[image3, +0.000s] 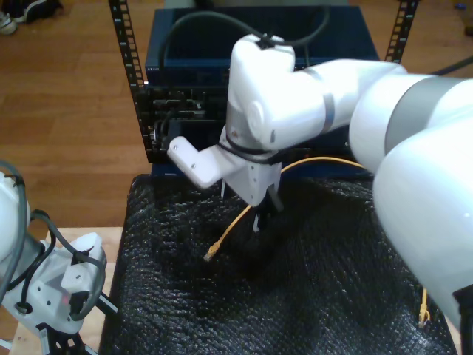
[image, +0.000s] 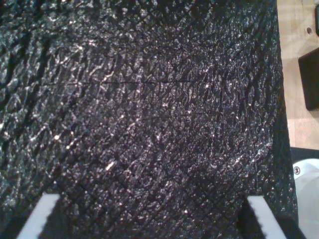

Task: Grab the cable and plug it in

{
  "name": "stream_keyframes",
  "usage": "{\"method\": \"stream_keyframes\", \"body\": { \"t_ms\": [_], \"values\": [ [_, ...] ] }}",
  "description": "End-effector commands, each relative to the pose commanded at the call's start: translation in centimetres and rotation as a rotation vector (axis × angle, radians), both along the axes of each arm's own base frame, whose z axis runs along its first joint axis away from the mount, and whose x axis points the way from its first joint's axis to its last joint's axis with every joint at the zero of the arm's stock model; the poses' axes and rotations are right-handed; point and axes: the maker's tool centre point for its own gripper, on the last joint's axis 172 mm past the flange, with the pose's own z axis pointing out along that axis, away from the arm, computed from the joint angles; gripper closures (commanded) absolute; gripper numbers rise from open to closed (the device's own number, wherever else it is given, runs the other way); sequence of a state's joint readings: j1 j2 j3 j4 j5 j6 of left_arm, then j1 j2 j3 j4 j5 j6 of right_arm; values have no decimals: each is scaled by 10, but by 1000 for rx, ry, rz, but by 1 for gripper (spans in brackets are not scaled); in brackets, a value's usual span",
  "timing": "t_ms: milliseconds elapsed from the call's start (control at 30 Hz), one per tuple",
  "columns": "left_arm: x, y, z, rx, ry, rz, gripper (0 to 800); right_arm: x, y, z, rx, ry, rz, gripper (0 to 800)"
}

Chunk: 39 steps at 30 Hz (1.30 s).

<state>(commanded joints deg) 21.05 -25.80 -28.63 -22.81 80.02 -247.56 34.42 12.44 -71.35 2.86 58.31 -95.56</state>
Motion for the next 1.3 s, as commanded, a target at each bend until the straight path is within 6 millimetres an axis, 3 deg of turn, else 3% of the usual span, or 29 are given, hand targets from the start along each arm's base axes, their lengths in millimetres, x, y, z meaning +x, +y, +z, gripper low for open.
{"method": "stream_keyframes", "body": {
  "t_ms": [567,700,833,1067,1300],
  "values": [
    [-1,0,0,-3,4,3,0,-7,18,-52,-59,-79,40,29],
    [-1,0,0,-3,4,3,0,-3,15,-57,-84,-95,39,95],
    [-2,0,0,-4,6,3,0,-3,16,-59,-86,-95,34,220],
    [-1,0,0,-3,4,3,0,3,22,-61,-61,-120,36,340],
    [-2,0,0,-3,5,3,0,6,25,-65,-60,-121,37,364]
  ]
}}
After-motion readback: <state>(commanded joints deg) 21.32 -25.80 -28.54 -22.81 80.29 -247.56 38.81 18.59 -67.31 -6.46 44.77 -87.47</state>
